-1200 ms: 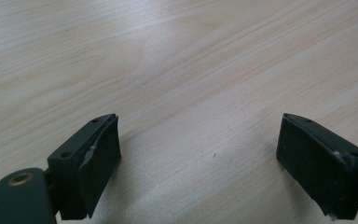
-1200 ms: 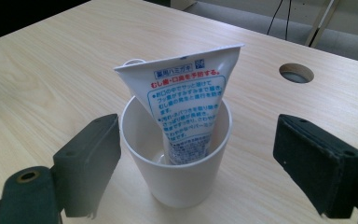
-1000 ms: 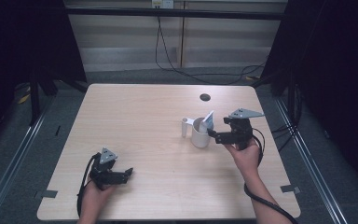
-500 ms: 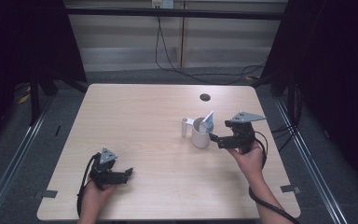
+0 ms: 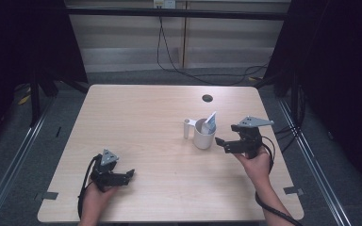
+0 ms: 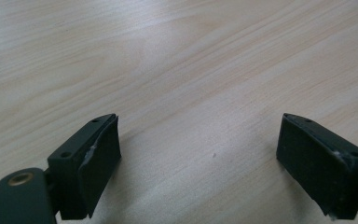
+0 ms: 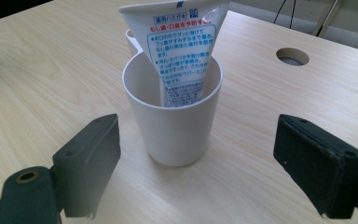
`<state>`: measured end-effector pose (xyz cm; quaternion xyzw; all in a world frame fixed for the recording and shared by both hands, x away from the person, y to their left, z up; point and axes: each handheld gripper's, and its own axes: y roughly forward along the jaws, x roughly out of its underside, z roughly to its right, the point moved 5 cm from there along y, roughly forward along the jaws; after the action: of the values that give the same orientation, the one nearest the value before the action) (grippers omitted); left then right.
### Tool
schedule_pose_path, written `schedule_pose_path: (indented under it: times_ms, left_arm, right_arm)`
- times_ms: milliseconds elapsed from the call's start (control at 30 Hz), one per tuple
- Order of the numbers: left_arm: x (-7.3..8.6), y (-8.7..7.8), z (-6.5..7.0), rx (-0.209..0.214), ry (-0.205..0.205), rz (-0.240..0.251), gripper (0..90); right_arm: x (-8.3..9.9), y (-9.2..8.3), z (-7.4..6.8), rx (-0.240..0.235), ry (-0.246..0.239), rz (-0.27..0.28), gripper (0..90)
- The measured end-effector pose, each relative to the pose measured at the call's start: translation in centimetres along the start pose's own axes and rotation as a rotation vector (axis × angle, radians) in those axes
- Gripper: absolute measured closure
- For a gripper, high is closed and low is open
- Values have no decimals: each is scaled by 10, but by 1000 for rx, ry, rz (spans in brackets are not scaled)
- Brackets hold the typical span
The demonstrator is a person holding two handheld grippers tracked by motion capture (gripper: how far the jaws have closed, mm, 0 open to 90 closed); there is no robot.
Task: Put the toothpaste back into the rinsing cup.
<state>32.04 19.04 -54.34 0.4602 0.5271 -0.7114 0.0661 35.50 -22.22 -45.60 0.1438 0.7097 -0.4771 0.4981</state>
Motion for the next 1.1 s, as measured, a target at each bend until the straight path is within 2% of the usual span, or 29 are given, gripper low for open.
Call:
schedule_pose_path:
  times_ms: [200,767,1100]
  left_arm:
    - [0,0,0,0,0,0,132]
    - [0,0,0,-1,-1,2,132]
    - [0,0,0,0,0,0,132]
  right_arm:
    - [5,-3,0,0,-14,-7,143]
    - [14,-10,3,-16,-9,-2,142]
    - [24,-19,8,3,-16,-8,142]
